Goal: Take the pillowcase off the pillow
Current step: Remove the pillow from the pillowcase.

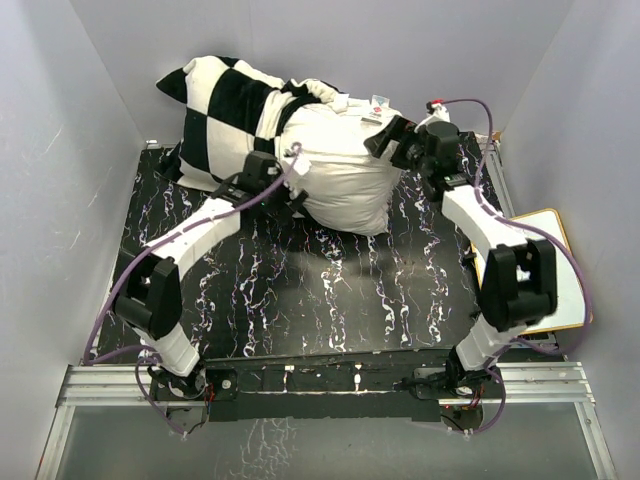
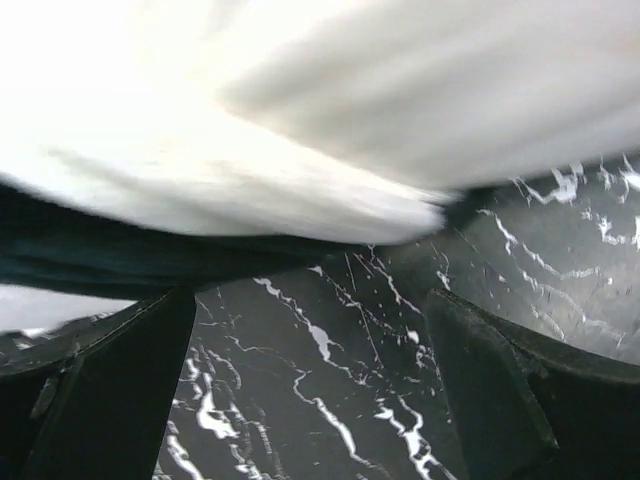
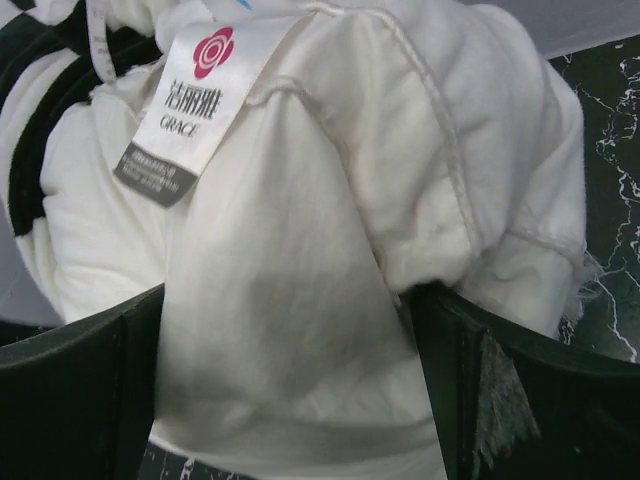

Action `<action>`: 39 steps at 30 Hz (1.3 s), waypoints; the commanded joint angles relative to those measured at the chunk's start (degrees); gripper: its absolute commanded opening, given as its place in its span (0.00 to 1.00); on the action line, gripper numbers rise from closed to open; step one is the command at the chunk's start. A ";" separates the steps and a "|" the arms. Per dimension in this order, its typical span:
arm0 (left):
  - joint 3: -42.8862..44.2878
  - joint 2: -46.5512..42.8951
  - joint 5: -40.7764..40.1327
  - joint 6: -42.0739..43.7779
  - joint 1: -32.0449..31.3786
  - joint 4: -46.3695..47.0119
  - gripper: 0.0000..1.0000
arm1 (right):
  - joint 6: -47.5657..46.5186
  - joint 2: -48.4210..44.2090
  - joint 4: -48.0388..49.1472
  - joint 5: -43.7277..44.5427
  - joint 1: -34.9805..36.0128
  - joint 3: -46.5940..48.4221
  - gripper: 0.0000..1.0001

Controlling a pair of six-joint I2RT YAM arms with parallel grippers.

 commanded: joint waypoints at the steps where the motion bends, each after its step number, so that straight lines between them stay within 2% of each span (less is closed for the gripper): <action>1: 4.98 2.41 12.70 -19.48 6.98 -1.65 0.97 | -3.02 -8.06 6.50 -5.52 -0.88 -10.86 0.98; 6: 6.12 4.24 25.83 -23.01 7.95 -1.39 0.97 | -5.20 -13.98 17.73 -5.95 -0.29 -26.86 0.98; 10: 7.46 6.66 26.54 -22.81 7.59 -1.30 0.97 | -5.62 -19.99 25.34 -8.83 -2.21 -31.82 0.98; 14: 9.21 8.73 26.60 -23.71 7.59 -0.81 0.97 | -8.47 -22.04 25.01 -12.38 -2.01 -31.44 0.98; 18: 9.55 9.32 28.26 -26.66 7.01 1.43 0.97 | -12.12 -15.79 25.32 -16.72 0.35 -31.54 0.98; 21: 9.78 10.26 26.01 -26.89 6.05 2.97 0.97 | -16.98 -8.53 22.35 -16.08 4.90 -29.28 0.98; 26: 10.10 13.53 19.20 -27.73 5.75 6.96 0.97 | -24.20 2.10 18.14 -6.84 12.12 -23.66 0.98; 32: 9.96 17.76 14.89 -27.21 5.04 9.83 0.95 | -28.40 7.65 19.85 2.93 16.20 -18.28 0.98; 33: 9.53 18.18 14.54 -27.04 4.71 10.50 0.95 | -29.44 8.49 19.35 5.66 16.80 -17.15 0.96; 34: 9.14 18.45 13.99 -26.54 4.31 11.21 0.94 | -29.91 9.41 18.99 8.16 17.23 -16.01 0.87; 38: 6.96 18.43 7.86 -21.31 1.98 14.47 0.76 | -28.42 9.83 17.88 12.04 17.43 -13.20 0.18; 39: 6.37 17.98 6.29 -20.60 1.89 15.07 0.67 | -28.39 8.14 18.82 11.31 17.41 -13.62 0.09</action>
